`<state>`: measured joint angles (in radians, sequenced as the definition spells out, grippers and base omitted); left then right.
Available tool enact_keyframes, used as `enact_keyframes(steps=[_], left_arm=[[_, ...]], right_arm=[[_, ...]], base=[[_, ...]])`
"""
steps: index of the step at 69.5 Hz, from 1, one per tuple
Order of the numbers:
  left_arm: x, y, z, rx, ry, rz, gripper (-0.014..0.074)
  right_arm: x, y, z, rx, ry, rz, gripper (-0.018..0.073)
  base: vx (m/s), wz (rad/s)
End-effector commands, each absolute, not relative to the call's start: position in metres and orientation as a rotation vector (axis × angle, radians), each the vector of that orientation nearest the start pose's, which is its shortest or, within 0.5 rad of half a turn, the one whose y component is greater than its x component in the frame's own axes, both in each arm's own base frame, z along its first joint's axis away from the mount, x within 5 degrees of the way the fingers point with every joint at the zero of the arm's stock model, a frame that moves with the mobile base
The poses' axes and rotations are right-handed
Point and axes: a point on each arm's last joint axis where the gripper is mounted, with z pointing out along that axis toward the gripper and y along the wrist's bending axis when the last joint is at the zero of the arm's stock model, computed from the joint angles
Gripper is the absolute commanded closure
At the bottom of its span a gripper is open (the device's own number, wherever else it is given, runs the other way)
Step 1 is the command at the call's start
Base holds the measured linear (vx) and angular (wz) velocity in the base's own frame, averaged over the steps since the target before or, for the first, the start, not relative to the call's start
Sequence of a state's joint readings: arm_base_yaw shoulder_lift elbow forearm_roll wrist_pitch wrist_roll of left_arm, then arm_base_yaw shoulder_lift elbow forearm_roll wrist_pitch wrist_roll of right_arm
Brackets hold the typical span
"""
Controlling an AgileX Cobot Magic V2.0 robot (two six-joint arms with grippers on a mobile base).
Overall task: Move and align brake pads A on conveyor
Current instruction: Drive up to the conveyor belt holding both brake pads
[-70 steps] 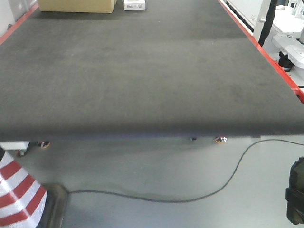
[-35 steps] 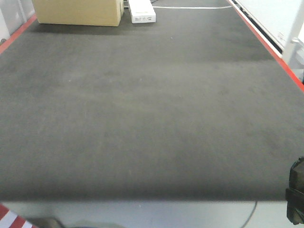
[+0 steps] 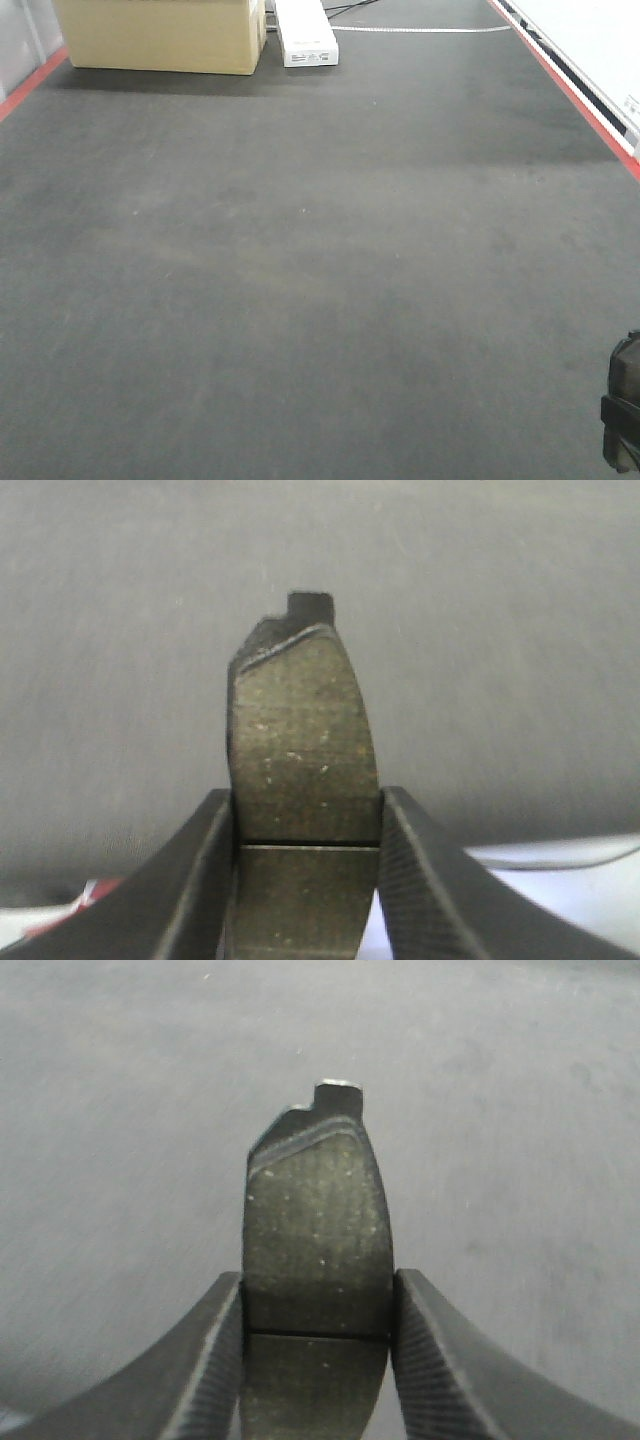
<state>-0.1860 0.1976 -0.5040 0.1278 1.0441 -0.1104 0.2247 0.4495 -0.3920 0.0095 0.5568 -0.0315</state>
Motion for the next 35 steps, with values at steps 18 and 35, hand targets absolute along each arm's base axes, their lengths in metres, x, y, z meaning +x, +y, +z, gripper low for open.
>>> enact_keyframes(steps=[18,35], left_arm=[[0.0322,0.0038,0.2929,0.096,2.114,-0.02,0.0602],[0.0322,0.0038,0.2929,0.096,2.114,-0.02,0.0602]], right_arm=[[0.0941,0.0211,0.2814,-0.254,1.967,0.12,0.0566],[0.0941,0.0211,0.2814,-0.254,1.967,0.12,0.0566]], base=[[0.15,-0.01],[0.1,0.0]])
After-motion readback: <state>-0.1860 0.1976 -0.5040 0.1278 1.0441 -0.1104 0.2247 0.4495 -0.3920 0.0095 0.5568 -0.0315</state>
